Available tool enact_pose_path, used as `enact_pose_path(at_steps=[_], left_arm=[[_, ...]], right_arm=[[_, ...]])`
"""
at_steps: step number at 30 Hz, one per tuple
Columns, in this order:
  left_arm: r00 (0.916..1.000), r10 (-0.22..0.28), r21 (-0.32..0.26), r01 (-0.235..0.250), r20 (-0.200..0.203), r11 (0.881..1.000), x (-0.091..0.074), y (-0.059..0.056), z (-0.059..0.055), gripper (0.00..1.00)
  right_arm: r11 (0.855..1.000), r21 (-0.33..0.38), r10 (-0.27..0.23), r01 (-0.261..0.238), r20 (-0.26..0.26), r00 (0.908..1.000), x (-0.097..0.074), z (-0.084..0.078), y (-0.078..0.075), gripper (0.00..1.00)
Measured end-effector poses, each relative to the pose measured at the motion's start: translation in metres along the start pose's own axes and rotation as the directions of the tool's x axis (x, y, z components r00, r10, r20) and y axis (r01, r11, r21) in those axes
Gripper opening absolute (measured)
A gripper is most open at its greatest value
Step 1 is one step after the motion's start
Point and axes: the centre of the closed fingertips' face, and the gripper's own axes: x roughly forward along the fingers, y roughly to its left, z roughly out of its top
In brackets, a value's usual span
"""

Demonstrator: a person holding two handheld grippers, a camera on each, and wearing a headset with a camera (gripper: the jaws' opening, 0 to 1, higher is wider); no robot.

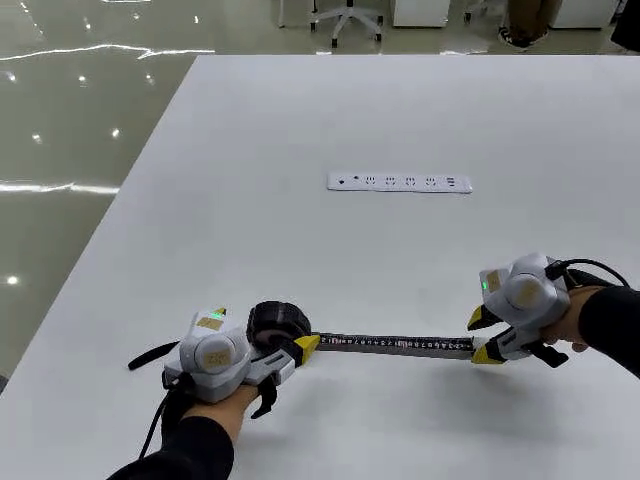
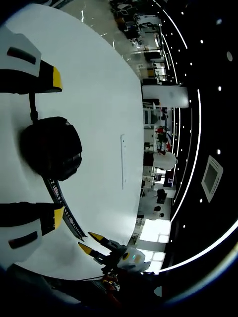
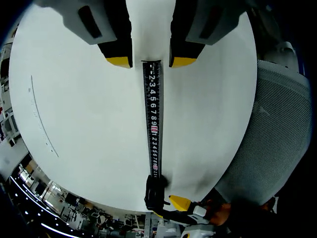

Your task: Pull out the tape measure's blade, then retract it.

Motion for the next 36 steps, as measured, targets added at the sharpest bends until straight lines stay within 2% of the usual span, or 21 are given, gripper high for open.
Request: enact_pose_path(at_steps=[3, 5, 8, 11, 14, 20, 24, 25, 26, 27, 30, 33, 36], left_arm=[[1.0, 0.002, -0.028, -0.002, 0.005, 1.0, 0.002, 0.0, 0.003, 0.87], [1.0, -0.004, -0.018, 0.004, 0.004, 1.0, 0.003, -0.003, 0.002, 0.87], [0.9998, -0.014, -0.012, 0.014, -0.011, 1.0, 0.006, -0.007, -0.002, 0.86], [0.9998, -0.013, -0.021, 0.013, -0.014, 1.0, 0.008, -0.008, -0.002, 0.85], [0.9998, -0.01, -0.034, 0.01, -0.014, 0.999, 0.009, -0.009, -0.002, 0.84], [0.9997, 0.0, -0.047, -0.001, -0.025, 0.999, 0.01, -0.008, -0.003, 0.82], [0.999, 0.019, -0.064, -0.022, -0.041, 0.998, 0.013, -0.004, -0.003, 0.79], [0.9989, 0.02, -0.075, -0.023, -0.044, 0.997, 0.014, -0.003, -0.003, 0.78], [0.9986, 0.023, -0.1, -0.028, -0.048, 0.995, 0.015, -0.003, -0.004, 0.76], [0.9983, 0.026, -0.106, -0.032, -0.051, 0.994, 0.016, -0.003, -0.005, 0.76], [0.9975, 0.032, -0.113, -0.039, -0.063, 0.993, 0.019, -0.006, -0.008, 0.72], [0.9968, 0.039, -0.107, -0.047, -0.07, 0.993, 0.02, -0.01, -0.008, 0.68], [0.9948, 0.061, -0.12, -0.071, -0.082, 0.99, 0.02, -0.006, -0.008, 0.67]], right_arm=[[1.0, 0.007, 0.004, -0.004, -0.008, 1.0, 0.005, -0.002, 0.0, 0.23], [1.0, 0.015, 0.007, -0.006, -0.012, 0.9999, 0.008, -0.004, 0.0, 0.21], [1.0, -0.013, -0.011, 0.01, -0.04, 0.9992, 0.011, -0.009, -0.001, 0.22], [1.0, -0.025, 0.013, -0.014, -0.029, 0.9995, 0.009, -0.007, 0.003, 0.18], [0.999, -0.002, 0.039, -0.04, -0.027, 0.9988, 0.01, -0.007, 0.007, 0.12], [0.999, -0.015, 0.051, -0.051, -0.049, 0.9975, 0.012, -0.006, 0.005, 0.12], [0.998, 0.001, 0.062, -0.062, -0.06, 0.9962, 0.011, -0.006, 0.005, 0.12], [0.998, 0.034, 0.063, -0.061, -0.054, 0.9966, 0.011, -0.006, 0.005, 0.12], [0.993, 0.108, 0.062, -0.057, -0.042, 0.9972, 0.011, -0.006, 0.005, 0.12], [0.992, 0.11, 0.062, -0.057, -0.044, 0.9971, 0.011, -0.006, 0.004, 0.12], [0.997, 0.056, 0.055, -0.052, -0.055, 0.997, 0.012, -0.007, 0.004, 0.12], [0.997, 0.068, 0.031, -0.027, -0.064, 0.9975, 0.012, -0.006, 0.004, 0.11], [0.996, 0.083, 0.021, -0.015, -0.072, 0.9972, 0.012, -0.007, 0.003, 0.11]])
